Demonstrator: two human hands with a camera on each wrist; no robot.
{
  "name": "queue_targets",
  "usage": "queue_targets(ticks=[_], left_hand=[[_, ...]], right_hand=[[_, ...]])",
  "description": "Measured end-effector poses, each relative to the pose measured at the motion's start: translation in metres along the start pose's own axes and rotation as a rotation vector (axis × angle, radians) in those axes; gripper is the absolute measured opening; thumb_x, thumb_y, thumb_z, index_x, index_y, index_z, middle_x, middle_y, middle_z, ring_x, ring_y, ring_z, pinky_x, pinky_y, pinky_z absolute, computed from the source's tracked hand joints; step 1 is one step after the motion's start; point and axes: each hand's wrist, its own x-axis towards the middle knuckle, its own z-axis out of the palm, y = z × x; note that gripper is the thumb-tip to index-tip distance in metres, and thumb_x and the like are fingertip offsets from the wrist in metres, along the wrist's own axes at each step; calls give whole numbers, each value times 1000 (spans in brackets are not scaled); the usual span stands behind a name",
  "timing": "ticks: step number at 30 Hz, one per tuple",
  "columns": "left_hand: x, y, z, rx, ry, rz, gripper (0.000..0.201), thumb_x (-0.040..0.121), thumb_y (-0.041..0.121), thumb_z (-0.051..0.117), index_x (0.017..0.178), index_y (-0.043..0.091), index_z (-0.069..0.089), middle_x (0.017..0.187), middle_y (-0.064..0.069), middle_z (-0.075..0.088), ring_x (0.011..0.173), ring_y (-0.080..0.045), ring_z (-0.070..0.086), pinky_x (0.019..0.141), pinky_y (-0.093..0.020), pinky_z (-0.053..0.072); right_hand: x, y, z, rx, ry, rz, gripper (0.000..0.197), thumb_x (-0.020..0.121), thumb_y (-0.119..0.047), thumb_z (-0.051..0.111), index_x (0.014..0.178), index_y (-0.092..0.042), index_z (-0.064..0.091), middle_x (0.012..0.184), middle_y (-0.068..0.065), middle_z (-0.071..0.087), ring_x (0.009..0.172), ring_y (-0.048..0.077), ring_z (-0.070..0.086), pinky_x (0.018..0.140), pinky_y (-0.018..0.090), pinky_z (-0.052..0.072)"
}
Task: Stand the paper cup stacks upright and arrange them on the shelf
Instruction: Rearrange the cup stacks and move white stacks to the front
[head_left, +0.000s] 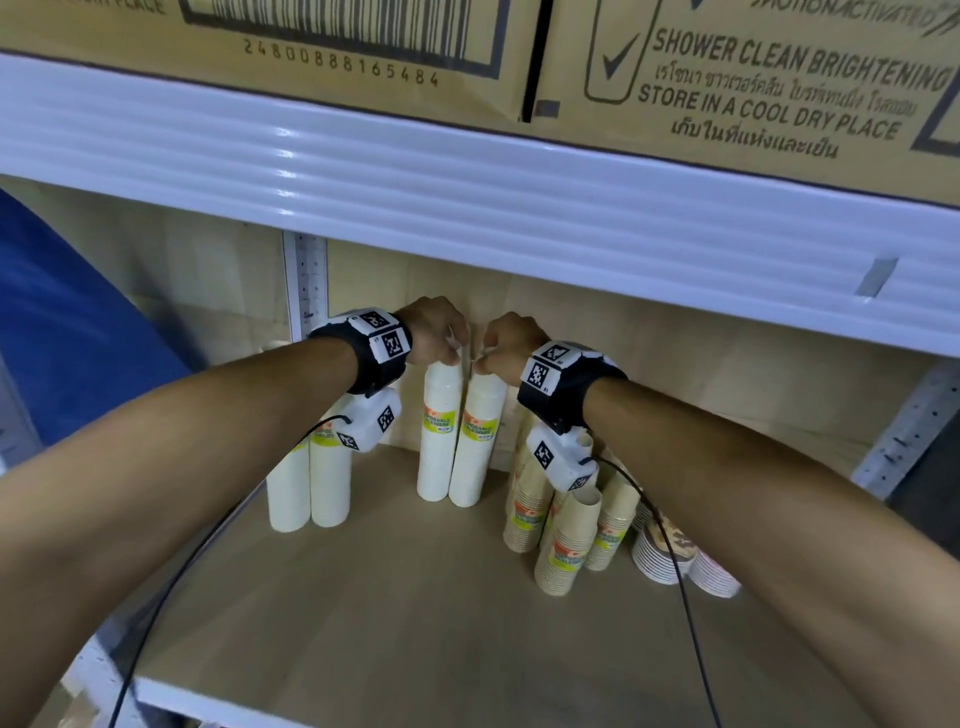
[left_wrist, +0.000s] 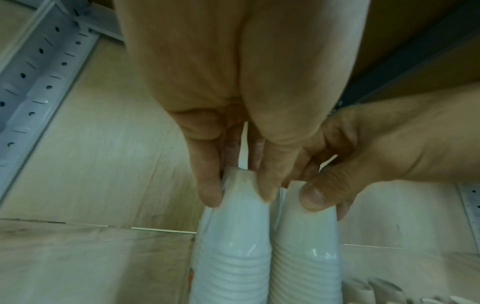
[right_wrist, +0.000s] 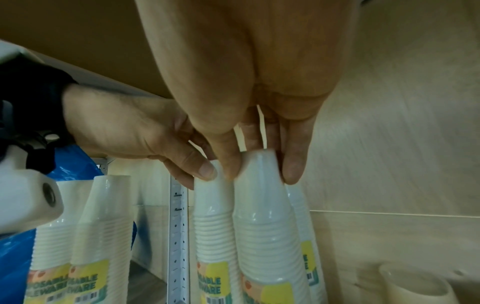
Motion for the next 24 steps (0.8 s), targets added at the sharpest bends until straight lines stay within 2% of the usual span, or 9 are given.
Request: queue_targets(ticks=[6,13,16,19,21,24], left_hand=[[10,1,4,-1,19,-4,31,89,21,68,120,18,66,131,-2,56,116,-20,55,82,-24,40],[11,2,1,-7,19,-22,34,88,21,70,122,17,64,128,-2,57,111,-20,56,80,-24,42],[6,2,-5,-18,25,-35,35,88,24,70,122,21,64,123,0,53,104,-17,54,80,-26,42],[-1,1,-15,5,47,-42,34,86,33,71,118,24,65,120,2,51,98,-14,50,80,-26,42],[-7,1,-24,16,56,-52,36,84,37,72,118,25,65,119,3,50,100,-14,50,83,-27,44],[-20,-2,-39,56,76,-74,36,89,32,66,125,24,61,126,-1,50,112,-20,53,95,-31,45]], right_hand=[[3,2,1,-20,11,-20,37,82,-22,73,116,-10,63,117,8,62,103,25,62,73,26,45],[2,4,0,-12,33,-43,37,83,-27,71,116,-15,61,120,7,59,107,25,60,84,31,50],[2,0,-2,-19,56,-48,40,80,-32,72,116,-17,61,121,5,59,106,24,60,82,29,49],[1,-7,-7,-39,76,-50,38,81,-30,72,115,-14,63,118,7,61,102,25,62,77,27,48],[1,-12,-11,-57,98,-52,39,82,-30,71,116,-11,62,120,8,60,103,26,62,78,29,50],[0,-23,-15,-86,101,-90,46,85,-34,67,122,-9,58,127,9,55,112,26,57,88,32,49]])
